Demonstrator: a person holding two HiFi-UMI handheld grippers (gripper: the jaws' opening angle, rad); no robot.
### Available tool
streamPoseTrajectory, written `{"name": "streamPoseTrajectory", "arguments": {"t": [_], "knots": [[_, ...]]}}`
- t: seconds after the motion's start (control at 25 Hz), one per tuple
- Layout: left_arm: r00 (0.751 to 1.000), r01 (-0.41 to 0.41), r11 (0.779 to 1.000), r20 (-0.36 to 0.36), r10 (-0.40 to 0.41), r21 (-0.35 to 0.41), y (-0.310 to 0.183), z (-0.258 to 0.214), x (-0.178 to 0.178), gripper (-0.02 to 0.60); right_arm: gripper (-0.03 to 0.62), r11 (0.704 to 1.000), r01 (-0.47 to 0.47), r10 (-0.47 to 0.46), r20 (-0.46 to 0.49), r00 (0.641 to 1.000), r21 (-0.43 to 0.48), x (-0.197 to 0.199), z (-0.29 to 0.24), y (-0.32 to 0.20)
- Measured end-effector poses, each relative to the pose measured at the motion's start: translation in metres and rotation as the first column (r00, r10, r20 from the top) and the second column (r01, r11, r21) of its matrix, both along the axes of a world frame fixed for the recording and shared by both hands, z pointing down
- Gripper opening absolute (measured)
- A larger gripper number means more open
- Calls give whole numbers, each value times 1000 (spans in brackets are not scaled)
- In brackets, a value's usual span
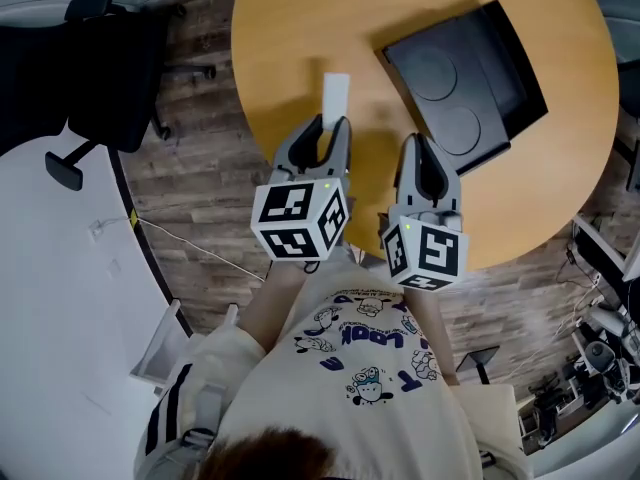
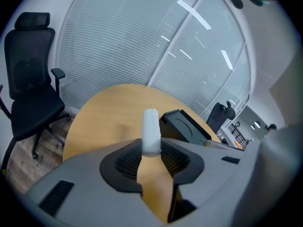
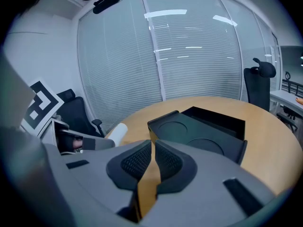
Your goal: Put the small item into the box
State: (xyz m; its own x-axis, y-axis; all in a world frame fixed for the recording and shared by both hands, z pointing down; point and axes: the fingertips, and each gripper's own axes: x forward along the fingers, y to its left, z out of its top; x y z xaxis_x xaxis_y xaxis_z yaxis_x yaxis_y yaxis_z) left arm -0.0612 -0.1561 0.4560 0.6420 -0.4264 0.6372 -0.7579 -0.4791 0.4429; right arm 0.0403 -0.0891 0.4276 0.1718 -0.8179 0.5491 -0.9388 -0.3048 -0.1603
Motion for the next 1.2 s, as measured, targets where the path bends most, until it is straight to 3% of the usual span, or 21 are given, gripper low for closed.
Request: {"name": "streamPoseTrajectory", "arguments": {"t": [0.4,1.2], "knots": [[996,-94,995,-4,94,37,5,-16,35,130,44,995,-101,101,11,995,22,28,-7,23],[976,-216,973,4,216,83,40,-41,141,130,44,981,-191,190,31,981,43,120,-13,71]]}}
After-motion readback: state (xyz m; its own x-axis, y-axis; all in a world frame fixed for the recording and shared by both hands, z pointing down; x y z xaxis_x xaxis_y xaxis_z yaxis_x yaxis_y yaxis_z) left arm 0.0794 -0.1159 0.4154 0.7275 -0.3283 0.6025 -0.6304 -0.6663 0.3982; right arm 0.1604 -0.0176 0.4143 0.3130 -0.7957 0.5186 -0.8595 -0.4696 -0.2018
